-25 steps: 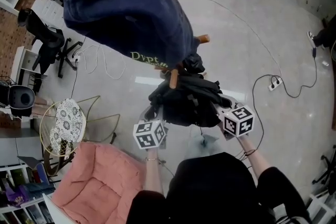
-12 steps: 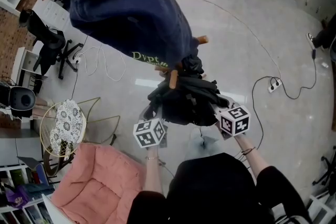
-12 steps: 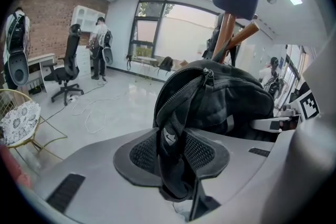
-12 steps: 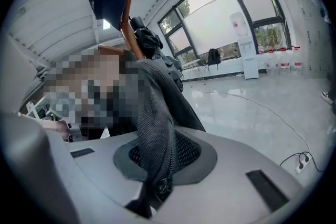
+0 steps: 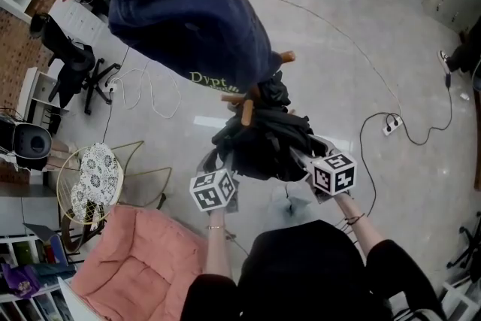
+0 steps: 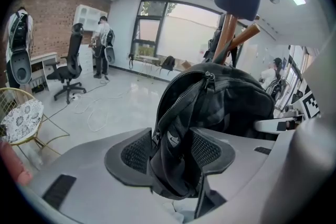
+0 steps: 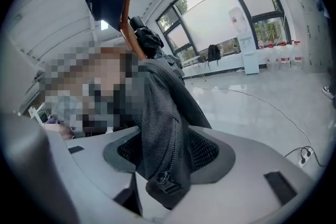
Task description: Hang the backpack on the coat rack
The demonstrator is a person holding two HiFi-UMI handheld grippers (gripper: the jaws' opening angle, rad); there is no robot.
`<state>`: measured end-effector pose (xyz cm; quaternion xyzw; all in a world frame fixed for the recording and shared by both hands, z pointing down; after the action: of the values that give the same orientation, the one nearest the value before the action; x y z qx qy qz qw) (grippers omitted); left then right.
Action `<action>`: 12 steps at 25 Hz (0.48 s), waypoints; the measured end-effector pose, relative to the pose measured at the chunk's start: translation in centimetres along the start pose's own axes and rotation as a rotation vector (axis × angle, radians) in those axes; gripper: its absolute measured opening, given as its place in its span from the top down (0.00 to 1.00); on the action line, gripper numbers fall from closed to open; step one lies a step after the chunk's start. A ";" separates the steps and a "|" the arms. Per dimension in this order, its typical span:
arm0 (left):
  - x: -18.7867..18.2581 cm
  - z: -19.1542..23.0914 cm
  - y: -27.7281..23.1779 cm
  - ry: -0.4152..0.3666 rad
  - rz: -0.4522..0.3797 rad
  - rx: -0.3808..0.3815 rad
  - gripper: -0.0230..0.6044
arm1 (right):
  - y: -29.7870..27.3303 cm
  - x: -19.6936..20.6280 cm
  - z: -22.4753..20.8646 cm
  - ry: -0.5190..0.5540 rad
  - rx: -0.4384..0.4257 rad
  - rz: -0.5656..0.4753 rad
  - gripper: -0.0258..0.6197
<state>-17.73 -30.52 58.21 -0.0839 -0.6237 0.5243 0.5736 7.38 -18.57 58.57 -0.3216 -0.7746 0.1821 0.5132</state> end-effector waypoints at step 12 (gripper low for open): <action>-0.4 -1.5 6.2 -0.081 -0.117 -0.049 0.61 | 5.7 -2.0 2.0 0.101 -0.046 -0.099 0.63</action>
<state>-19.46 -27.26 52.94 -0.0401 -0.6630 0.4771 0.5755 7.90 -15.71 52.86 -0.3035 -0.7666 0.1224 0.5524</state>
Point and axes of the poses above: the fingertips, and each gripper's own axes: y backward along the fingers, z to its left, x out of its underside, the point moved 7 cm from there along y, backward along the fingers, and after that the axes turned 10 degrees about z, right-handed, at the moved point
